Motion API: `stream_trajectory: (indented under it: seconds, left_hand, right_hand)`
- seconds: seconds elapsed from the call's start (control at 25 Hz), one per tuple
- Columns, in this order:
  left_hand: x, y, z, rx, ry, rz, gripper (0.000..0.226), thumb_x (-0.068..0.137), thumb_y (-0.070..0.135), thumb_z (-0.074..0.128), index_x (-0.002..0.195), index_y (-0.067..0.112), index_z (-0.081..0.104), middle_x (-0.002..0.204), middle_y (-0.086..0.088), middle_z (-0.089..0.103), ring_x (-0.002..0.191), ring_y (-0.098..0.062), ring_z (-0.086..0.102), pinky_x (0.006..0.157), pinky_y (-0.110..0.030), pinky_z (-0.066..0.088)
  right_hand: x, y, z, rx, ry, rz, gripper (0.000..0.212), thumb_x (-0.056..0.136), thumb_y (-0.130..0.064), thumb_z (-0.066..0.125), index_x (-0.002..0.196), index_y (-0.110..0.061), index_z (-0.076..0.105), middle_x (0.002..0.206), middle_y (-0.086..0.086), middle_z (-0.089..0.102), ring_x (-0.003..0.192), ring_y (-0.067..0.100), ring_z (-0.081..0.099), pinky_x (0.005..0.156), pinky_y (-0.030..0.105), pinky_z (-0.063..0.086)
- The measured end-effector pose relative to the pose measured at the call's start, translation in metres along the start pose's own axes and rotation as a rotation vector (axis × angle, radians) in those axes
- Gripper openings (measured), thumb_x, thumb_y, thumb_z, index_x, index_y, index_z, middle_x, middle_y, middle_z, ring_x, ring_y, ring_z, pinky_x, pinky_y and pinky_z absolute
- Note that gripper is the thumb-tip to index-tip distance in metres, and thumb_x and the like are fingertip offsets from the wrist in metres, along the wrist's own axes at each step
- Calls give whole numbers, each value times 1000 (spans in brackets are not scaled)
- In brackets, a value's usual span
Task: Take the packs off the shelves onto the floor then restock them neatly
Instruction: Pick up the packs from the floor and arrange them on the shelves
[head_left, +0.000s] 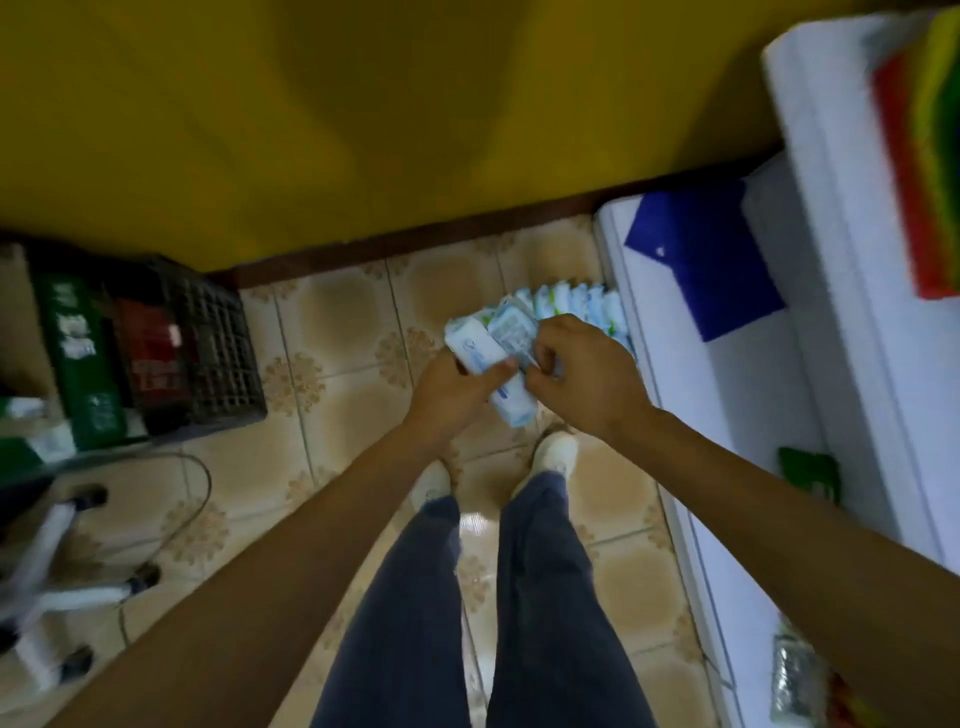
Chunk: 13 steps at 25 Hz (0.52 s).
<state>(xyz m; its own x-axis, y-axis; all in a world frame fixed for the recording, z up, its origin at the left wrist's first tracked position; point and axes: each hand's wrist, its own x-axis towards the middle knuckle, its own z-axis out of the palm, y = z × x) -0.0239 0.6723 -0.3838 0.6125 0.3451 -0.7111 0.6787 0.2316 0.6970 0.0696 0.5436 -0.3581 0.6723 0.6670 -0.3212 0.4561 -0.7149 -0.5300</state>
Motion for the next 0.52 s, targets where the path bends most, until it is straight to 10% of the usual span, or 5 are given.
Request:
stream_trajectory:
  seconds: [0.16,0.28,0.52]
  left_hand:
    - [-58,65,26,40,-55,213,57,62,49,76,110,22,61,99,1,72,90,-17,70,81,-46,58]
    - [-99,115,63,158,-125,407,59,66,40,77,118,22,56,105,1,67,93,-17,67,82,-40,56]
    - [-197,196,154,447,-216,952,65,79,36,70,137,22,44,119,-1,49,111,-20,51,90,-40,49]
  right_hand:
    - [-61,-35,-64,217,374,154,38,78,-27,68,109,-23,45,101,-5,59,87,15,57,66,31,44]
    - [-109,-41,-107,491,621,312,77,78,-25,74,141,-20,29,119,-10,54,100,6,56,77,18,47]
    - [-209,-27,-200,648,1033,294,53,81,-15,71,130,-25,51,118,-5,62,100,3,59,84,24,52]
